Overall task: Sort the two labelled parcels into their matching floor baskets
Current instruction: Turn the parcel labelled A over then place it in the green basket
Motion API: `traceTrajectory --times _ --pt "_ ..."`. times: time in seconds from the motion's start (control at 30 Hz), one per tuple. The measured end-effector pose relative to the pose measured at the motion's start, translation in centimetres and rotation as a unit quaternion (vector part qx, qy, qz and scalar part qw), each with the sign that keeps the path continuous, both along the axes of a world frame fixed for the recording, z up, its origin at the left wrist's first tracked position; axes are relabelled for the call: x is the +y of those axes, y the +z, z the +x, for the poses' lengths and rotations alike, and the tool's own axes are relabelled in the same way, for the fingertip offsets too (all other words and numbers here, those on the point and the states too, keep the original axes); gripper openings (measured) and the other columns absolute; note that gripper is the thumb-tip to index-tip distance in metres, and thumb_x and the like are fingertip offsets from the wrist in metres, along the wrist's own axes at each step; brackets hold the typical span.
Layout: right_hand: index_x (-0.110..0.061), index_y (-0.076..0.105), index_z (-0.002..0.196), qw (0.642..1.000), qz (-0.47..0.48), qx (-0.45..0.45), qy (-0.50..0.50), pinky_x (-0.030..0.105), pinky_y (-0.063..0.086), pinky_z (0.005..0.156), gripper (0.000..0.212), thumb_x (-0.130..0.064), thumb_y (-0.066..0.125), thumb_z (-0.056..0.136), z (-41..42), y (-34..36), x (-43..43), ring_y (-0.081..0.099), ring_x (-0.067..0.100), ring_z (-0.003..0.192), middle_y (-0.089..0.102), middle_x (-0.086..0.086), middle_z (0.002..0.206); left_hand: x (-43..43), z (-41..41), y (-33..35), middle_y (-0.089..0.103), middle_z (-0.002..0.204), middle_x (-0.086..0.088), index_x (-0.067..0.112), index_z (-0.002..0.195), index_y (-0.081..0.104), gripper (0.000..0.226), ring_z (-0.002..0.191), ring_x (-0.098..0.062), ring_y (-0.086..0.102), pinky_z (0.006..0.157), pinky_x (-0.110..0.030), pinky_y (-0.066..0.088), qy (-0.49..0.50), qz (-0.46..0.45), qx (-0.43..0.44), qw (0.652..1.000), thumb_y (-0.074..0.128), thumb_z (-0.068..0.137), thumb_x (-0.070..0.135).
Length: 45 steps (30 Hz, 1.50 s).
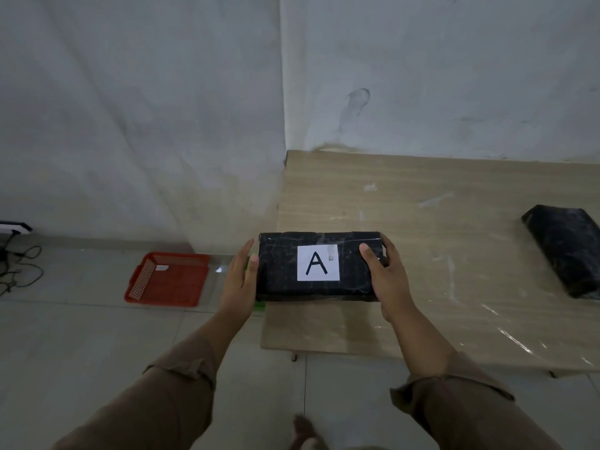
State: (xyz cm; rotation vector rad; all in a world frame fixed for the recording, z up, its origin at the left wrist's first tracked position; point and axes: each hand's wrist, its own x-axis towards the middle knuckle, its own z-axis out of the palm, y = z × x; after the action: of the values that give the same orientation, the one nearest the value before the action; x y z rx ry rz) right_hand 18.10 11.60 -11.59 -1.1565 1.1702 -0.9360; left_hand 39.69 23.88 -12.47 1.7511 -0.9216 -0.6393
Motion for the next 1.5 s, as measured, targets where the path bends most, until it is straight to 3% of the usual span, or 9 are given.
traceTrajectory --times 0.13,0.27,0.43,0.73,0.83,0.97,1.13,1.27,1.5 --pt "-0.031 0.041 0.136 1.000 0.007 0.005 0.014 0.040 0.054 0.092 0.058 -0.040 0.064 0.083 3.4 -0.4 -0.8 0.060 0.019 0.112 0.058 0.004 0.129 -0.2 3.2 -0.8 0.034 0.150 0.000 0.023 0.142 0.031 0.048 0.136 -0.011 0.028 0.110 -0.027 0.022 0.025 0.001 0.008 1.000 0.031 0.097 0.038" --pt "-0.033 0.043 0.133 1.000 0.009 -0.007 0.023 0.026 0.058 0.078 0.053 -0.037 0.064 0.084 7.2 -0.3 -1.5 0.063 0.012 0.103 0.062 0.003 0.123 -0.2 6.6 -1.1 0.034 0.150 0.001 0.026 0.142 0.032 0.047 0.136 -0.010 0.029 0.109 -0.027 0.022 0.038 -0.001 0.005 0.999 0.031 0.097 0.040" --pt "-0.034 0.041 0.134 1.000 0.010 0.000 0.029 0.040 0.055 0.088 0.055 -0.037 0.064 0.084 13.1 -0.5 -1.8 0.062 0.021 0.107 0.060 0.008 0.125 0.1 12.4 -1.2 0.035 0.149 -0.004 0.027 0.142 0.030 0.056 0.138 -0.017 0.029 0.115 -0.044 0.025 0.034 0.005 0.026 0.999 0.029 0.092 0.050" --pt "-0.032 0.044 0.130 1.000 -0.001 0.015 0.001 0.047 0.053 0.094 0.052 -0.040 0.064 0.083 28.4 -2.5 1.7 0.058 0.023 0.113 0.057 0.003 0.128 1.5 28.1 -1.7 0.025 0.154 0.000 0.032 0.144 0.024 0.065 0.142 -0.016 0.021 0.117 -0.040 0.019 0.000 0.041 -0.012 0.999 0.023 0.085 0.061" --pt "-0.035 0.043 0.130 1.000 -0.003 0.025 -0.005 0.040 0.054 0.091 0.051 -0.041 0.063 0.083 32.6 -3.6 3.3 0.057 0.020 0.114 0.056 -0.003 0.123 2.0 32.7 -2.5 0.025 0.154 -0.001 0.032 0.143 0.026 0.063 0.142 -0.016 0.020 0.115 -0.035 0.017 0.004 0.045 -0.020 0.999 0.023 0.086 0.059" --pt "-0.032 0.039 0.136 0.999 0.012 0.047 -0.021 0.016 0.050 0.078 0.057 -0.041 0.063 0.084 35.5 -6.1 4.6 0.054 0.010 0.108 0.053 -0.010 0.122 2.5 36.3 -5.0 0.029 0.153 0.000 0.029 0.143 0.028 0.055 0.140 -0.014 0.023 0.113 -0.032 0.018 -0.009 0.063 -0.017 0.998 0.026 0.093 0.051" --pt "-0.041 0.049 0.119 0.997 0.044 0.061 -0.034 0.001 0.046 0.066 0.036 -0.034 0.063 0.086 37.2 -11.7 4.8 0.055 -0.004 0.094 0.054 -0.023 0.108 3.0 37.6 -10.7 0.031 0.152 -0.002 0.027 0.143 0.029 0.065 0.140 -0.016 0.025 0.116 -0.036 0.019 -0.030 0.103 0.006 0.994 0.027 0.086 0.058" --pt "-0.027 0.038 0.138 0.992 0.082 0.081 -0.051 -0.007 0.038 0.061 0.057 -0.034 0.062 0.087 37.8 -20.0 4.2 0.042 0.001 0.107 0.045 -0.013 0.122 1.8 37.6 -18.6 0.027 0.153 -0.004 0.026 0.143 0.030 0.063 0.141 -0.016 0.020 0.112 -0.030 0.015 -0.032 0.143 0.016 0.989 0.028 0.088 0.055" --pt "-0.026 0.043 0.136 0.979 0.119 0.129 -0.100 0.001 0.045 0.060 0.057 -0.036 0.065 0.084 36.7 -39.2 1.1 0.051 0.013 0.113 0.052 0.000 0.134 -1.8 36.2 -37.2 0.024 0.155 -0.005 0.023 0.144 0.029 0.059 0.143 -0.016 0.017 0.109 -0.025 0.013 -0.040 0.177 0.023 0.983 0.030 0.092 0.050"
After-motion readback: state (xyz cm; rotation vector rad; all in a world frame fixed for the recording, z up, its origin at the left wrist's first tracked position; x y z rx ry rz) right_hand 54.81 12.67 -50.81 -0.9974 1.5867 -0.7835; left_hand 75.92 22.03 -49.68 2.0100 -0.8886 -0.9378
